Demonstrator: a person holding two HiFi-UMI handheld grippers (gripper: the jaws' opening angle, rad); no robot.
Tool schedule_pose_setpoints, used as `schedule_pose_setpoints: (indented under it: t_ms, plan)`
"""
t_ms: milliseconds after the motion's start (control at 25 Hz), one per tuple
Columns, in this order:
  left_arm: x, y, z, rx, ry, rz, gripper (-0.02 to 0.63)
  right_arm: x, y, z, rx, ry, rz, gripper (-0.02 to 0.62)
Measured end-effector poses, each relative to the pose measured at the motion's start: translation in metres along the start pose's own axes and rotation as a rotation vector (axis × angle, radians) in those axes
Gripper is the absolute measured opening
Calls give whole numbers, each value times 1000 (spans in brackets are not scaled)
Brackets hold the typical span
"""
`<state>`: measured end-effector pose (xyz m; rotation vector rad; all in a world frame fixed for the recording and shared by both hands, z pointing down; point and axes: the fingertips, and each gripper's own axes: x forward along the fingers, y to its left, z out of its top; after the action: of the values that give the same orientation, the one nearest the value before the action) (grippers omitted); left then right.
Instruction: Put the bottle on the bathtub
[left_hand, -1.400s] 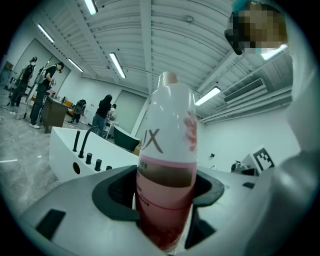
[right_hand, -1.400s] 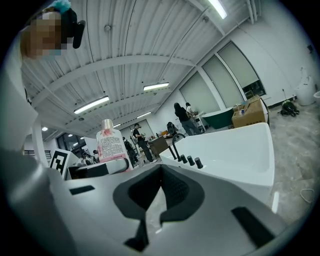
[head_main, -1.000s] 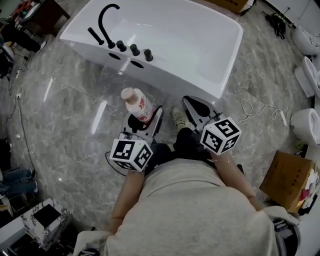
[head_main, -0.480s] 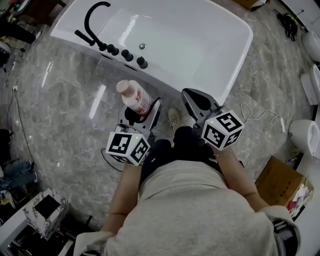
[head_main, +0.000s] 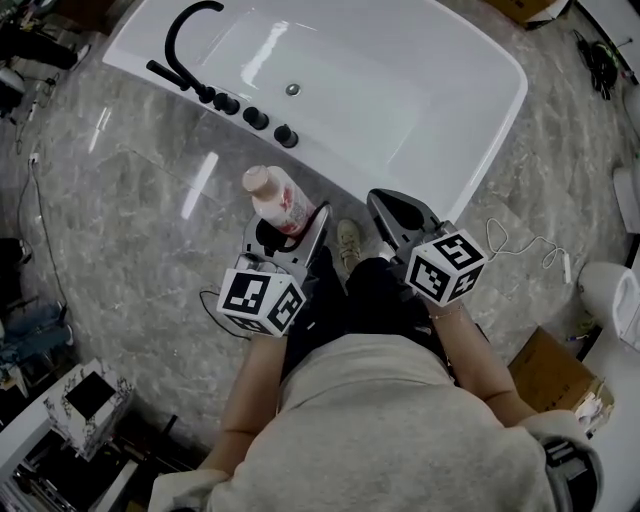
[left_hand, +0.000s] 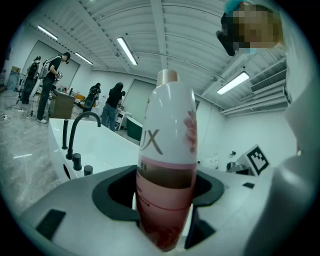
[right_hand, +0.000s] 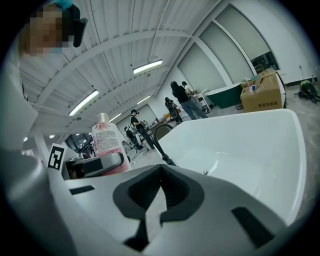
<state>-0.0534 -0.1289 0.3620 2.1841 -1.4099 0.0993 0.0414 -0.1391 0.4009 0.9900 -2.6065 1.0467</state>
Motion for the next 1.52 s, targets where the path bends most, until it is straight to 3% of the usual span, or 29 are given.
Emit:
schedule_pose_setpoints:
  t_ms: [280,680,920,1280,1520]
  plan:
    - [8,22,-5,-14,16,18,279,13,-18,-6,14,29,-26,-2]
    - [22,47,-21,-15,44,-17,279,30,-22,-32,52,62,-60,-2]
    - [30,79,-28,-10,36,13,279,43,-33,-19,66,-5,-83,-2]
    - [52,95,-66,-22,85,-11,279,68,-64,-43,58,31,-123,-2]
    - [69,99,-100,-33,127,-31,279,85,-68,-69,65,64,-99,-2]
